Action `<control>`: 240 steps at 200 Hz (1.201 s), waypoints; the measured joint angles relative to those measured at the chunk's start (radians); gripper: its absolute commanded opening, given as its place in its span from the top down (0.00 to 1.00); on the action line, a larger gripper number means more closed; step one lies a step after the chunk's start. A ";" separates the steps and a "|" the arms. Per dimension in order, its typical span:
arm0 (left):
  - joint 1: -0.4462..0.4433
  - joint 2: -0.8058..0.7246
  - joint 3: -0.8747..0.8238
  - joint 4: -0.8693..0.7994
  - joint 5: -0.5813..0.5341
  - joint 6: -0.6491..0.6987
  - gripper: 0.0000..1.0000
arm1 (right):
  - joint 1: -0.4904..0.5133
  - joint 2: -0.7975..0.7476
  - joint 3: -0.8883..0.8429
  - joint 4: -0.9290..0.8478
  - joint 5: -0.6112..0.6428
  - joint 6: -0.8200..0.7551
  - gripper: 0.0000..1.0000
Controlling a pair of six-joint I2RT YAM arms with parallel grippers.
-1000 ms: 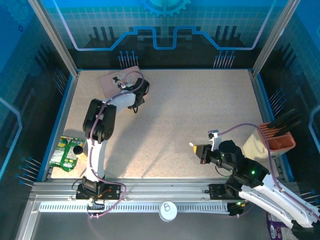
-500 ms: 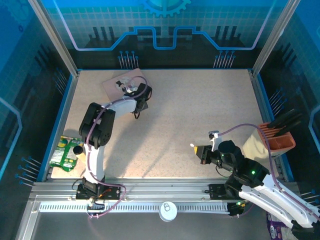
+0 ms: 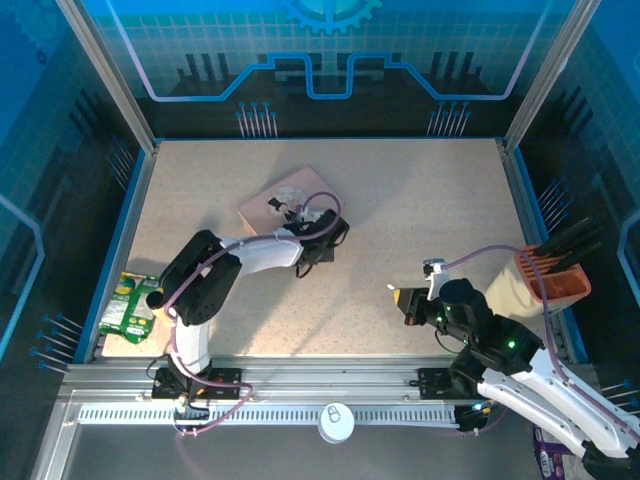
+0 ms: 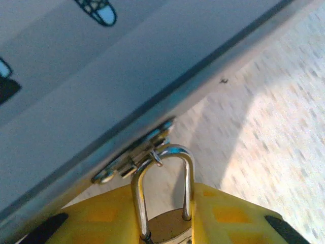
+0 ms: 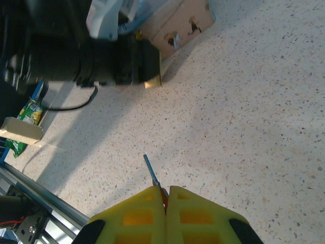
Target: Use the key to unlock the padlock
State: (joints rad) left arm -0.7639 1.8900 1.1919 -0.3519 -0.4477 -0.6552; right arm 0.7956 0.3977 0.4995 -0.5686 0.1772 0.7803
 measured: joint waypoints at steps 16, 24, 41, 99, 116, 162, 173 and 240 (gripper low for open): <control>-0.055 -0.045 -0.053 -0.002 0.000 -0.019 0.71 | -0.002 0.014 0.009 0.000 0.003 -0.003 1.00; -0.082 -0.071 -0.081 -0.001 0.000 -0.027 0.71 | -0.005 0.023 0.013 0.001 0.003 -0.006 1.00; -0.135 -0.129 -0.130 -0.001 0.000 -0.046 0.71 | -0.008 0.046 0.020 0.002 0.006 -0.011 1.00; -0.209 -0.282 -0.284 0.075 0.019 -0.056 0.56 | -0.013 0.142 0.046 0.039 -0.005 -0.018 1.00; -0.208 -0.320 -0.347 0.121 0.020 -0.047 0.49 | -0.014 0.161 0.051 0.057 -0.013 -0.018 1.00; -0.105 -0.481 -0.667 0.547 0.164 -0.046 0.43 | -0.016 0.172 0.052 0.090 -0.035 -0.005 1.00; -0.088 -0.475 -0.704 0.623 0.189 -0.053 0.42 | -0.017 0.172 0.052 0.097 -0.040 0.002 1.00; -0.090 -0.310 -0.718 0.972 0.237 -0.130 0.43 | -0.018 0.171 0.051 0.112 -0.058 0.016 1.00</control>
State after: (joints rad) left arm -0.8536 1.5799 0.4744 0.6197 -0.2104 -0.7856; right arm 0.7776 0.5686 0.5510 -0.4564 0.1192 0.7967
